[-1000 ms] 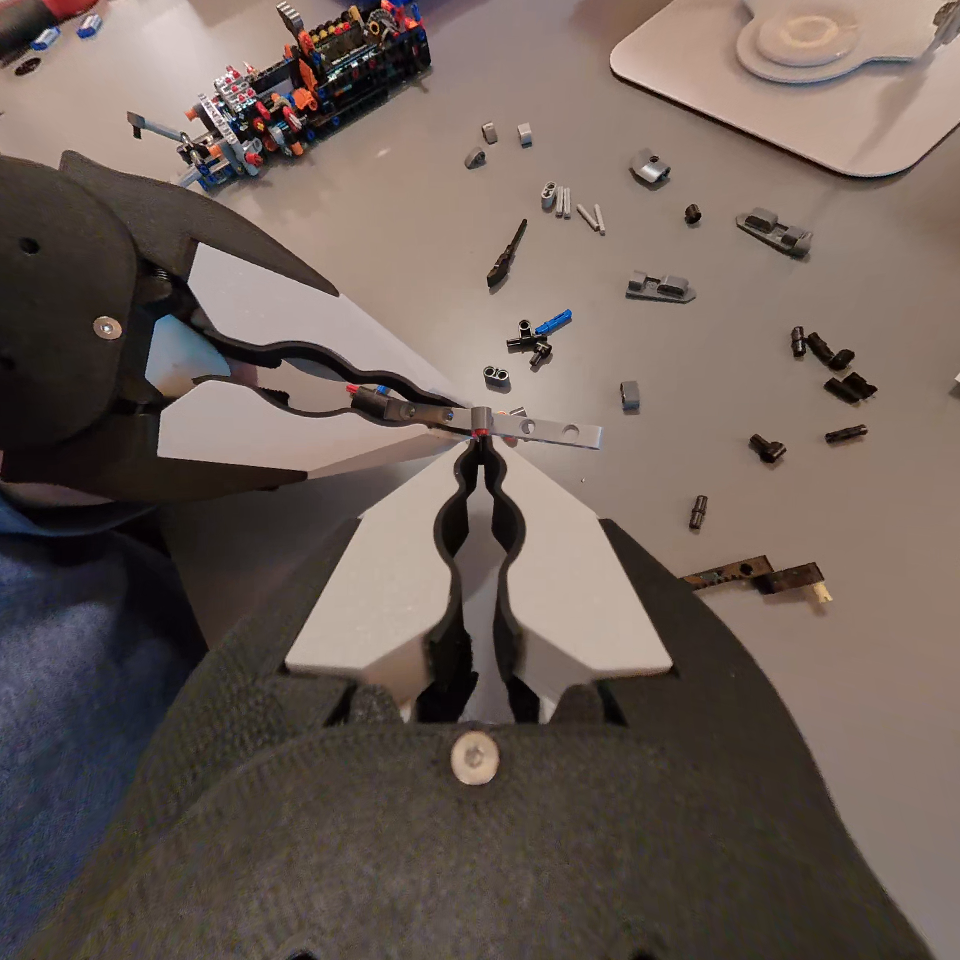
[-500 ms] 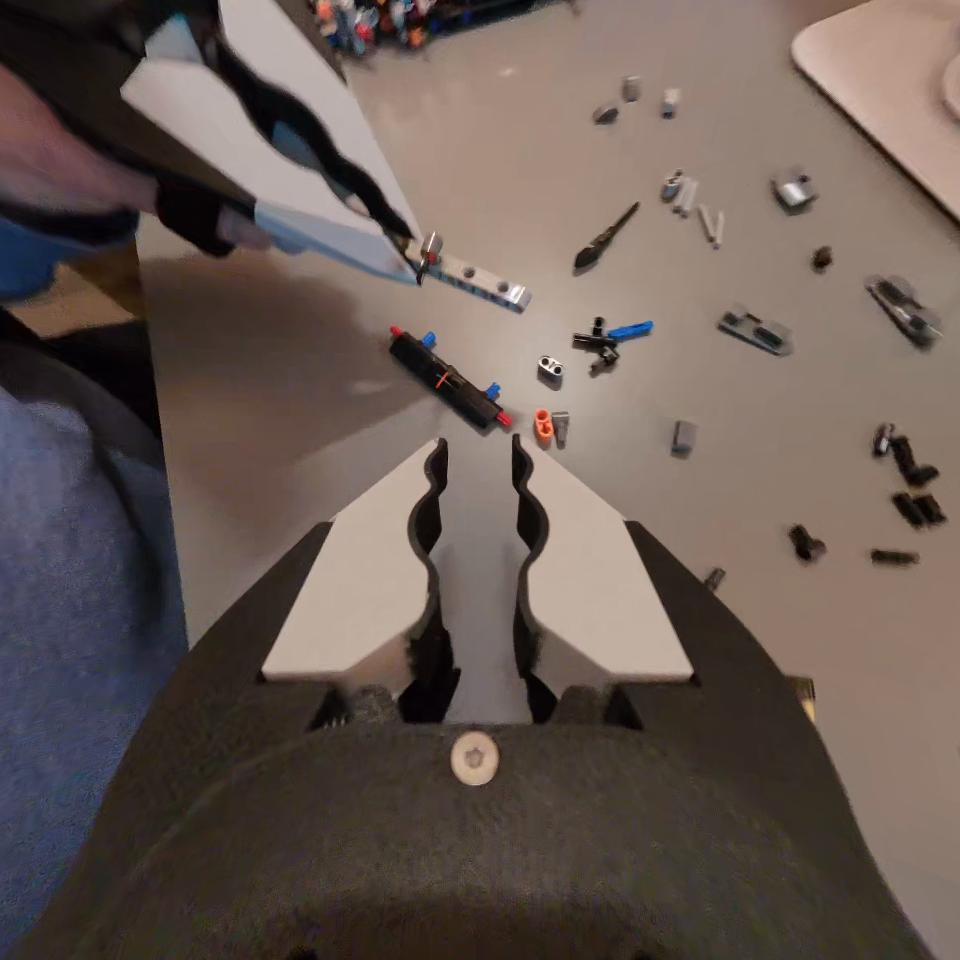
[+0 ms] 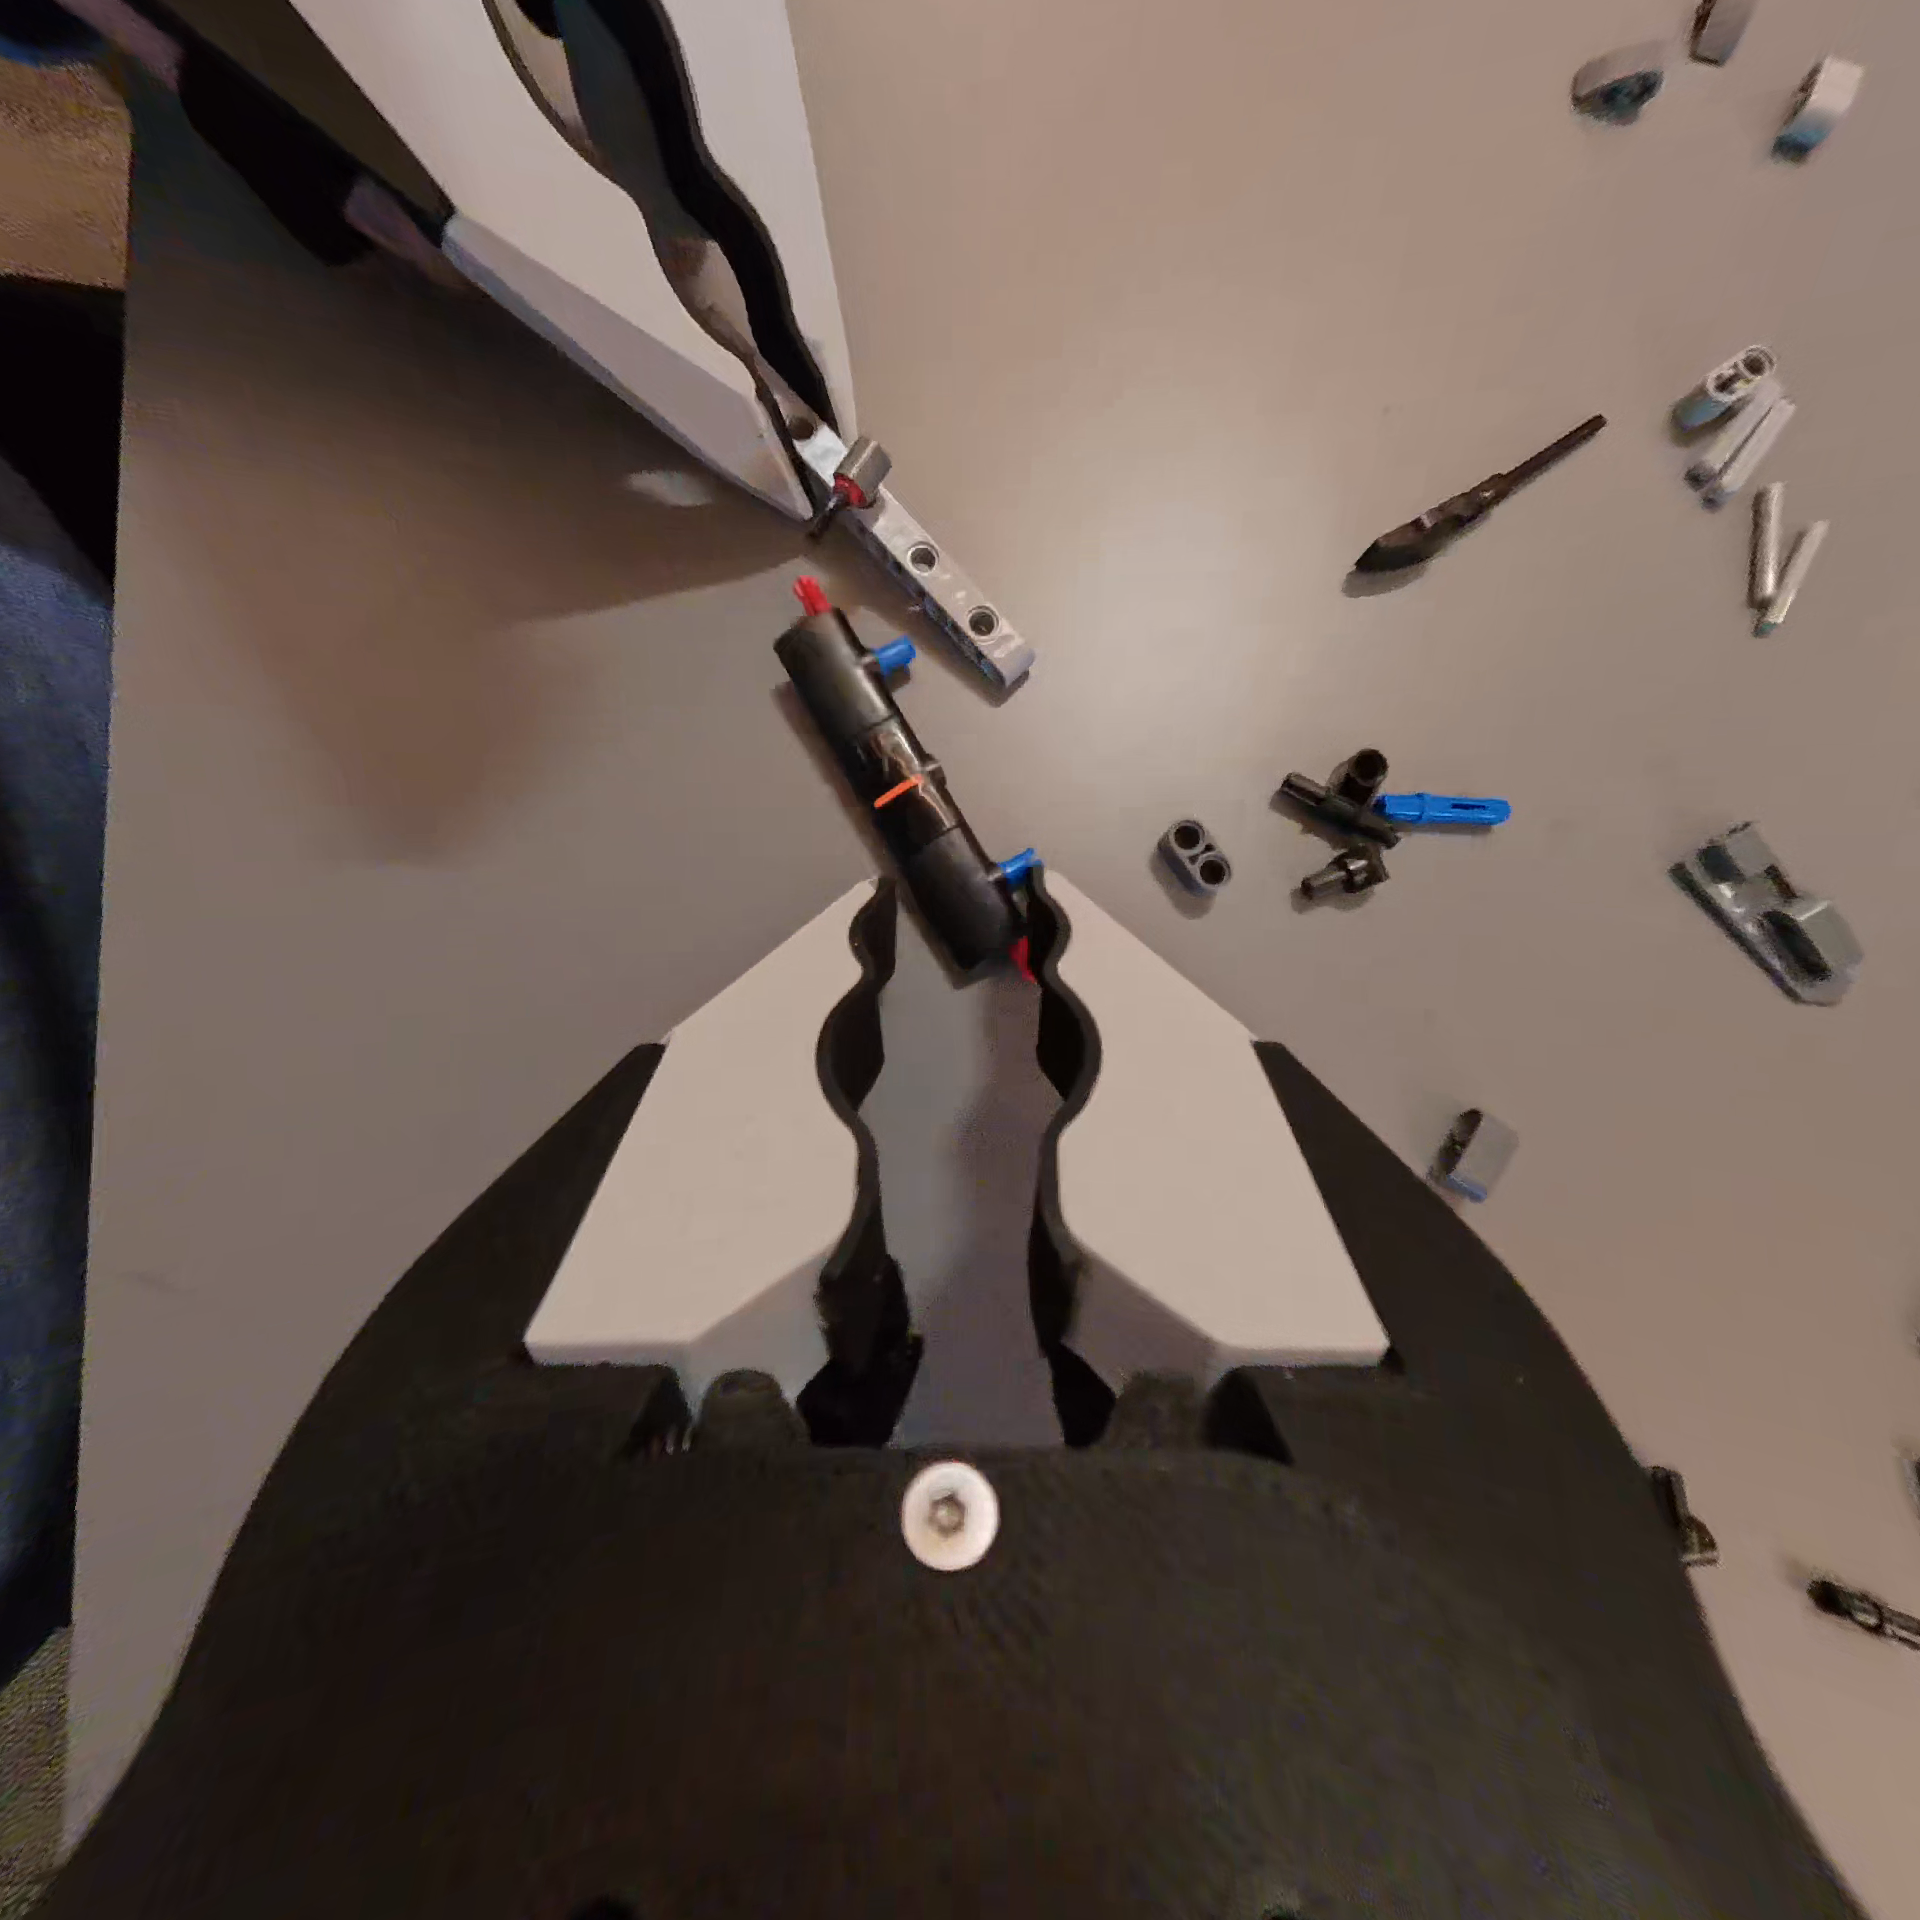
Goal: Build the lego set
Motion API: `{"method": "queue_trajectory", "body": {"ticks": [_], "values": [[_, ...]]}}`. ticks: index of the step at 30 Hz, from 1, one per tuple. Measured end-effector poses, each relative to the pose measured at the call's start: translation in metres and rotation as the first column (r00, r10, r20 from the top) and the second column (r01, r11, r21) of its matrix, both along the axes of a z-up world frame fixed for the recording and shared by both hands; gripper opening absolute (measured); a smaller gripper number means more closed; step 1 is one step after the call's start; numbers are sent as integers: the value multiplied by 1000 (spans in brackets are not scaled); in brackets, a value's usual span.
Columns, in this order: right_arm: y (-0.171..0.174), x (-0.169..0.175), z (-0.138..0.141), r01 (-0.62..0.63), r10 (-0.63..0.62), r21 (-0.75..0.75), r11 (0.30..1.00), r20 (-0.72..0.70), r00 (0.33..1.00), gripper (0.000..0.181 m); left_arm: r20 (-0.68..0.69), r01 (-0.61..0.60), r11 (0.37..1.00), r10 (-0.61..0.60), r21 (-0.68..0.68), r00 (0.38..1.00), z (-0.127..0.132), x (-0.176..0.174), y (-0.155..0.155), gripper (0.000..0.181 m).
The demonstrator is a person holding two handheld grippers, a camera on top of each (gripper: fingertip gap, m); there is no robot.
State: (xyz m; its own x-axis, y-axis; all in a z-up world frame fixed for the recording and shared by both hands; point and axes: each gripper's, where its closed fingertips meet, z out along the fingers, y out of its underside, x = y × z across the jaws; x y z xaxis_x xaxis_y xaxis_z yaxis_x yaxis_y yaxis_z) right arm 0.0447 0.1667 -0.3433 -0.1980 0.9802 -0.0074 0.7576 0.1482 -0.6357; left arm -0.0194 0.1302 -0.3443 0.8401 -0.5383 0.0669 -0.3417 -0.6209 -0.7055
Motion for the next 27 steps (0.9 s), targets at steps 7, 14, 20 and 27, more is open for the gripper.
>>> {"method": "queue_trajectory", "body": {"ticks": [7, 14, 20, 27], "values": [[-9, -3, 0, -64, 63, -32, 997, -29, 998, 17, 58, 29, 999, -29, -13, 998, 2, -2, -9, 18], [-22, -14, 0, -136, 136, -10, 991, -46, 990, 17, 129, -4, 999, 11, -48, 992, 12, -18, -12, 10], [-24, -24, 0, -159, 159, 4, 987, -60, 985, 17, 161, 11, 997, 0, -72, 987, 19, -23, 1, 4], [-23, -30, 0, -179, 179, 13, 984, -68, 981, 17, 207, 62, 989, -33, -136, 978, 8, -14, 8, 4]]}}
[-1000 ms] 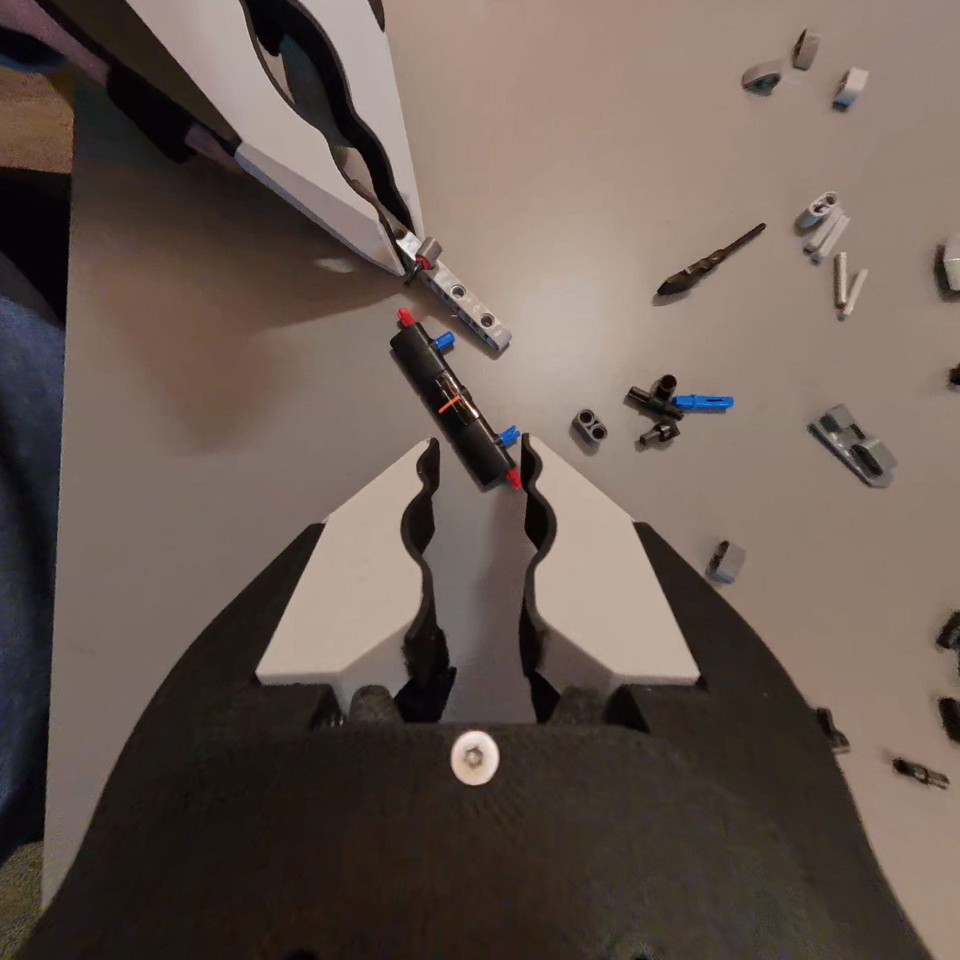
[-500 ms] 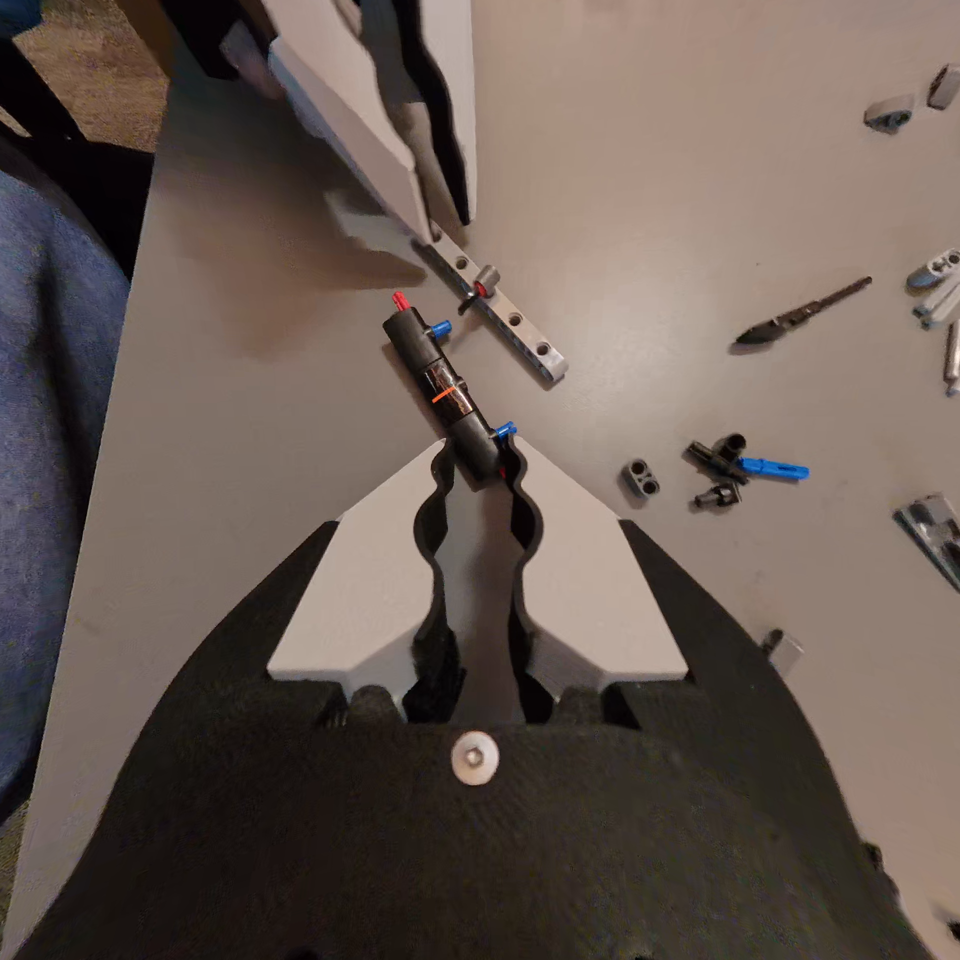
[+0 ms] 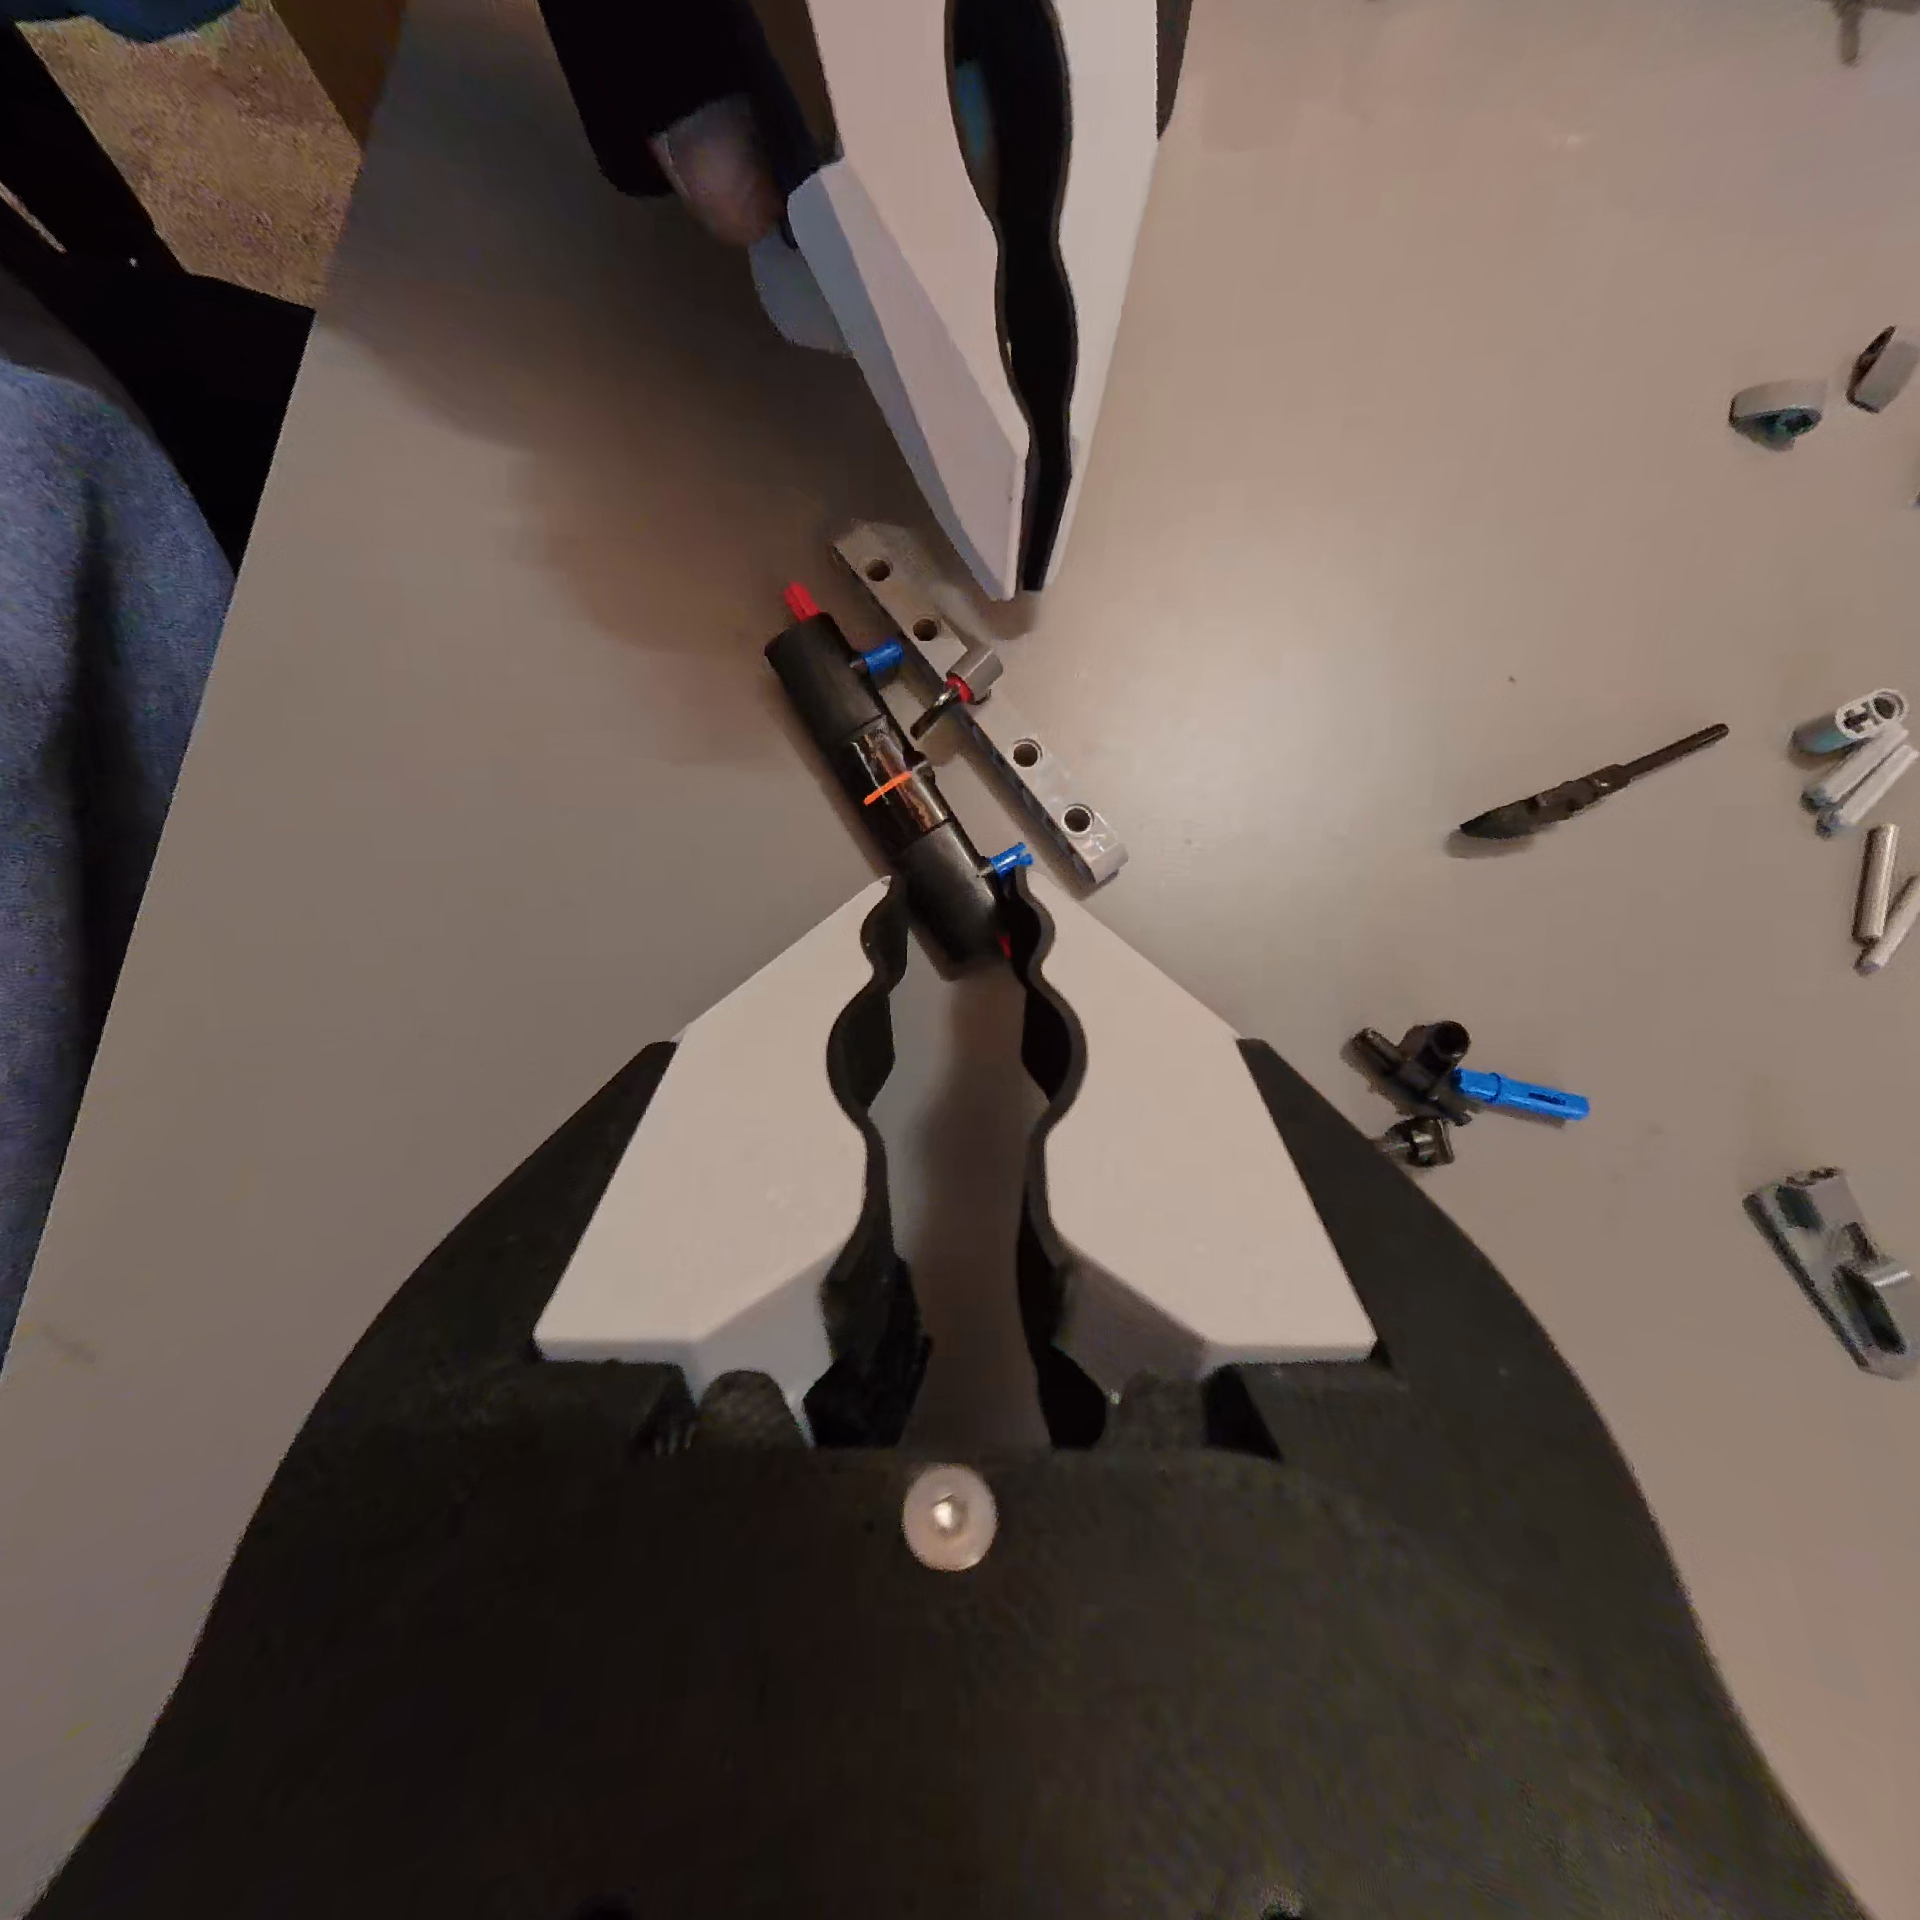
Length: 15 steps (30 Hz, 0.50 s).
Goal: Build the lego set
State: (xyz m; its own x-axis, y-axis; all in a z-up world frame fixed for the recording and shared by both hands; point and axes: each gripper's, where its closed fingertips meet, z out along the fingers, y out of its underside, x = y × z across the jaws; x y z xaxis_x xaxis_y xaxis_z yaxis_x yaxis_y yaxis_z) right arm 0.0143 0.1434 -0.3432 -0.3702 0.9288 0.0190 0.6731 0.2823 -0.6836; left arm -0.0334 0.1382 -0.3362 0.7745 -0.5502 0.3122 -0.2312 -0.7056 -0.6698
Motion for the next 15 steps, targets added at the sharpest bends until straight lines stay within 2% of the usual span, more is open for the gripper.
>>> {"method": "queue_trajectory", "body": {"ticks": [15], "values": [[-3, -6, 0, -37, 37, -23, 999, -14, 999, 17, 37, 37, 999, -35, -40, 999, -5, 5, -1, 2]]}}
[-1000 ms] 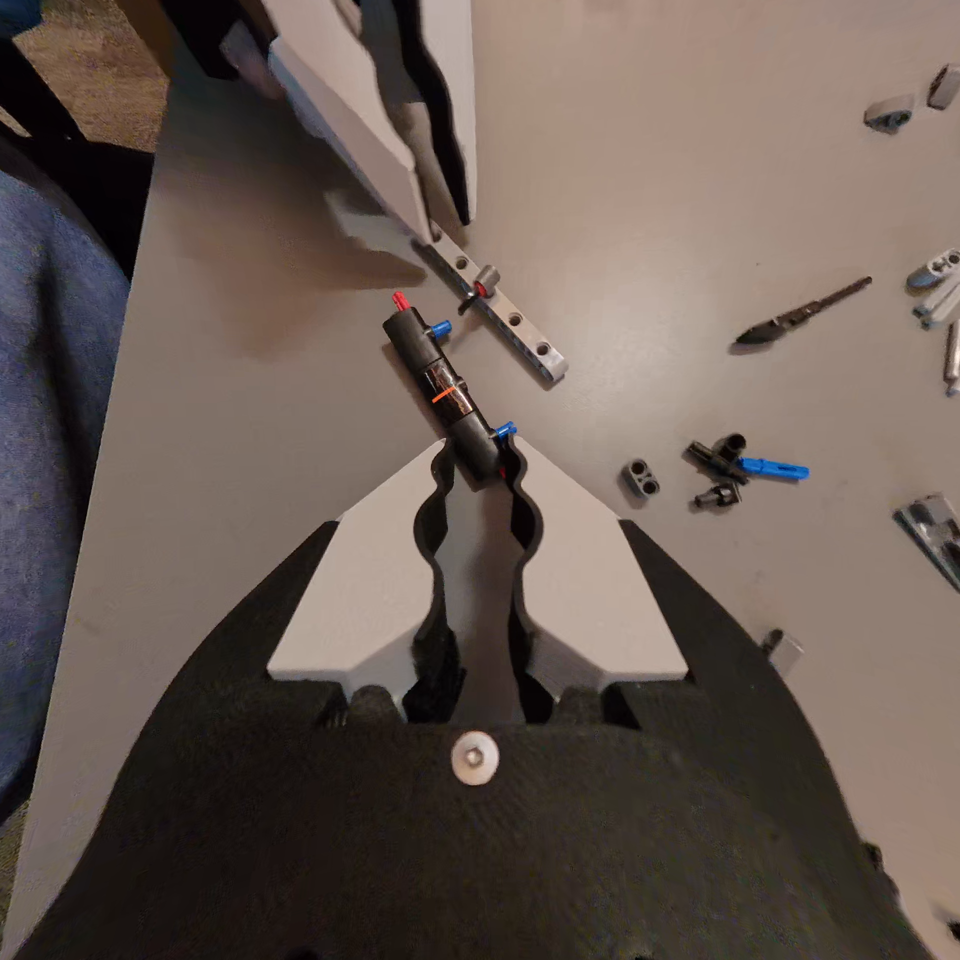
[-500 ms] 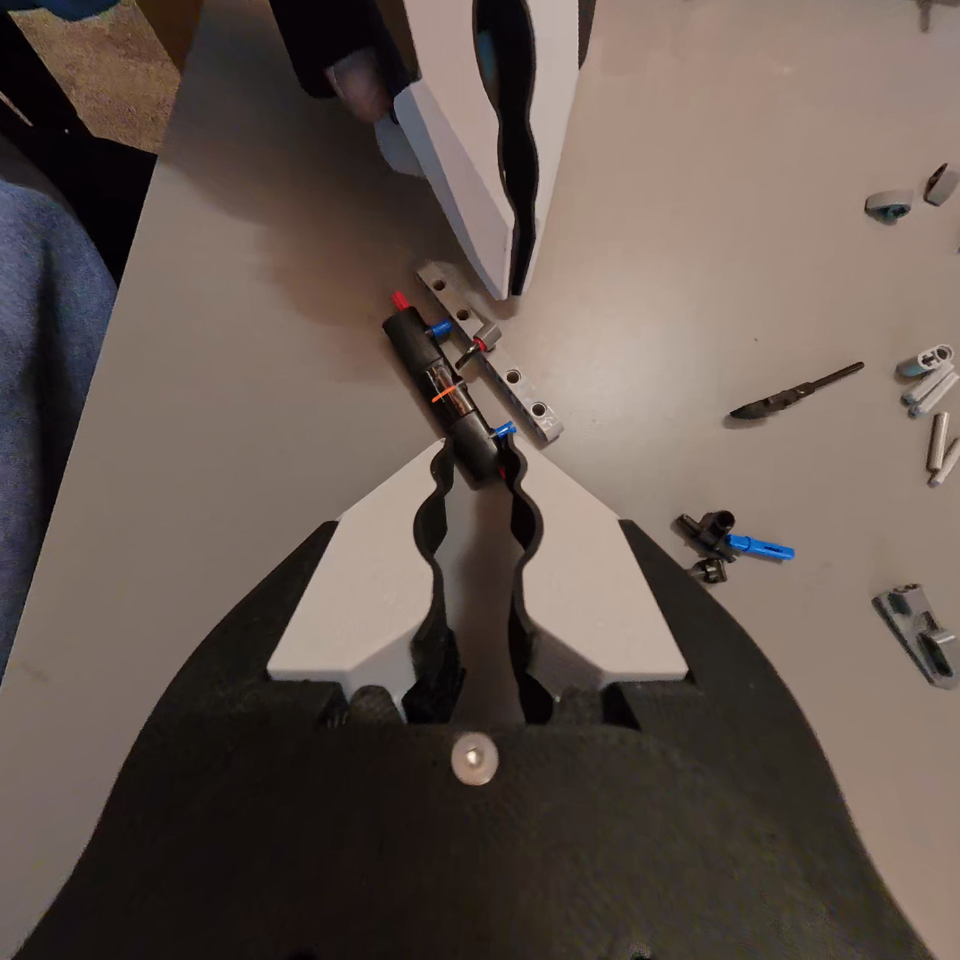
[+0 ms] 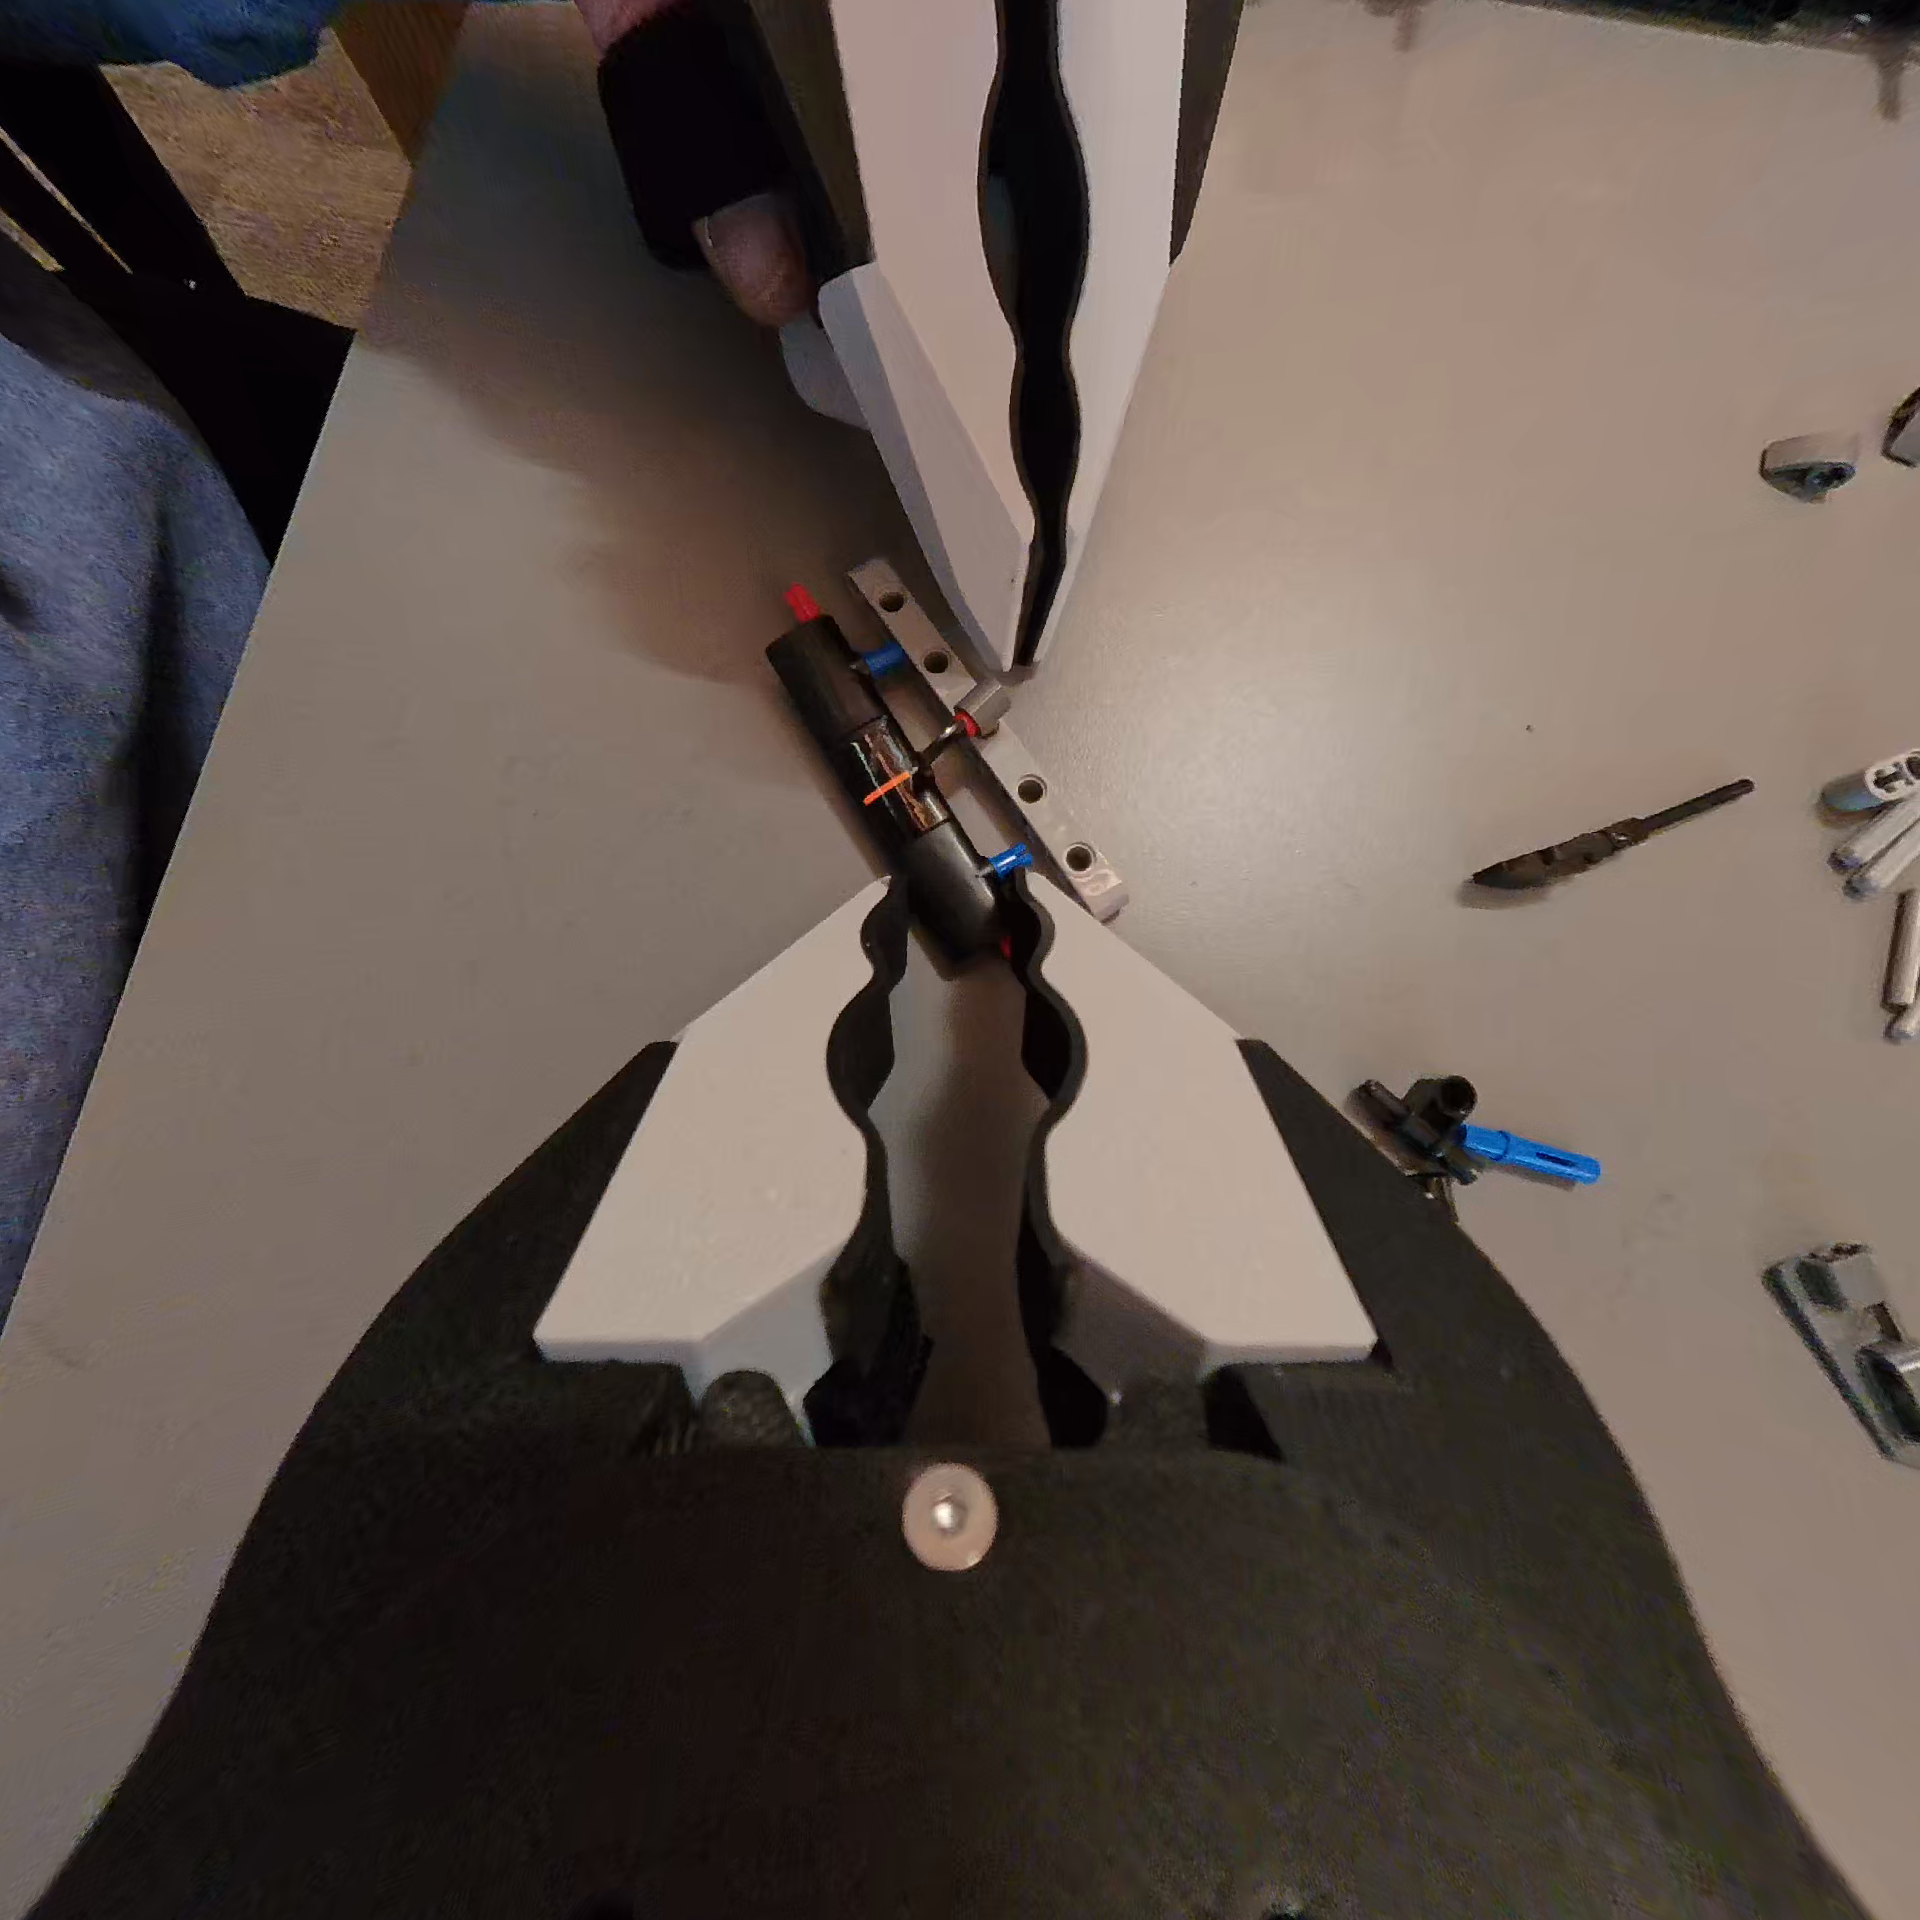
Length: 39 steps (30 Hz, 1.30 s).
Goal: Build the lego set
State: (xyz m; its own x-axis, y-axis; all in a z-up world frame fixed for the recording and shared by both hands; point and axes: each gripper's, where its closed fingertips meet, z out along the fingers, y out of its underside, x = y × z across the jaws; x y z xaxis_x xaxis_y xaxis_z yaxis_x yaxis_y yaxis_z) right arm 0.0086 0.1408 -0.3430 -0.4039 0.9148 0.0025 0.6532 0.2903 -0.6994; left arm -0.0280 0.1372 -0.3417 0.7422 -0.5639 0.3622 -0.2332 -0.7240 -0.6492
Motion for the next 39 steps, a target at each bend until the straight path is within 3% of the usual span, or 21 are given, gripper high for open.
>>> {"method": "queue_trajectory", "body": {"ticks": [23, 35, 39], "values": [[1, -3, 0, -13, 13, 8, 1000, -9, 1000, 18, 5, 58, 998, -58, -25, 998, -1, 4, -2, 0], [7, 0, 13, -46, 49, 73, 996, -47, 998, 32, -4, 16, 997, -16, 69, 1000, 26, 1, -10, 19], [6, -5, 11, -103, 106, 84, 991, -27, 994, 44, -131, 28, 994, -14, 108, 991, 19, 6, -17, 25]]}}
